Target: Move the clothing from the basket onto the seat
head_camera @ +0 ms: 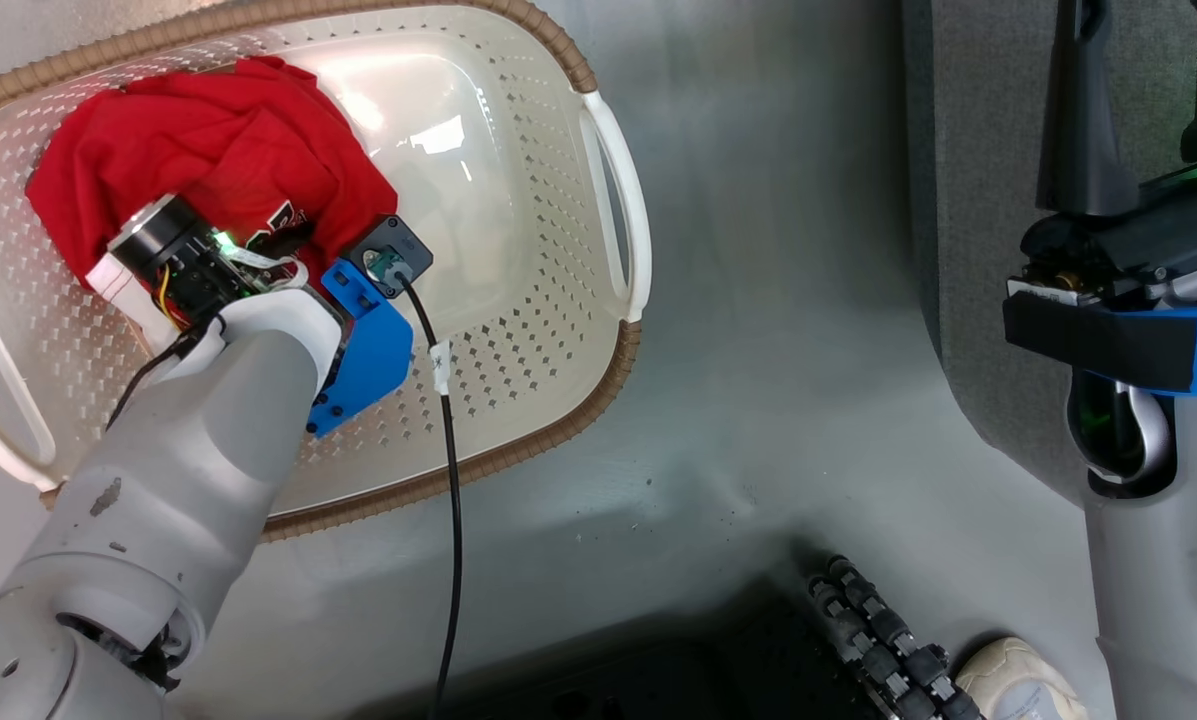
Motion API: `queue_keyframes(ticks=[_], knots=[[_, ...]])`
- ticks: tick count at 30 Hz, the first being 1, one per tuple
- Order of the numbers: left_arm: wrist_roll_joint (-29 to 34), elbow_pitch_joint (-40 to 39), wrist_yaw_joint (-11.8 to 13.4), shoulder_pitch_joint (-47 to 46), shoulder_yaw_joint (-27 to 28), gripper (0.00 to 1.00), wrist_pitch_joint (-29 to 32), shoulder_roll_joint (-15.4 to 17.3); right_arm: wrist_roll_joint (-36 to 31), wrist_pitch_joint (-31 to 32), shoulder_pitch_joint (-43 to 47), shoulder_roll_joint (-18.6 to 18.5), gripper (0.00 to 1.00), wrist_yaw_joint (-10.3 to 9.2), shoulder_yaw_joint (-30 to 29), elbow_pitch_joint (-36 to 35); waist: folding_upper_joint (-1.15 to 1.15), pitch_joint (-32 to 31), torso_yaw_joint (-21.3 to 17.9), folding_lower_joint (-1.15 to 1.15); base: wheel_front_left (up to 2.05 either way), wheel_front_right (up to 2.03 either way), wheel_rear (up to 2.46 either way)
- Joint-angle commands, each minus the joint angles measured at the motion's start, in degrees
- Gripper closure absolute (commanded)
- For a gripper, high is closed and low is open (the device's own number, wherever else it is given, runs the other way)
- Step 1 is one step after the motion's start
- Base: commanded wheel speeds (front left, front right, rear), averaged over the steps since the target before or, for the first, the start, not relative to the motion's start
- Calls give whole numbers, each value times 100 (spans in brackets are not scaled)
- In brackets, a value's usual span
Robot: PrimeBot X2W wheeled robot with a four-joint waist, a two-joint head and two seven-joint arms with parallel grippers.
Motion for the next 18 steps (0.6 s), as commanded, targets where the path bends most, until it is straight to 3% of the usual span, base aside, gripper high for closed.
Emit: queue_keyframes(ticks=[1, 18], knots=[[23, 25, 23, -86, -32, 100, 29, 52, -5, 2, -55, 2, 0, 1, -54, 46, 0, -3, -5, 0, 0, 0, 0], [-322, 18, -42, 115, 29, 100, -470, -256, -68, 0, 1, -2, 0, 1, -125, 121, 0, -491, 163, 0, 0, 0, 0]])
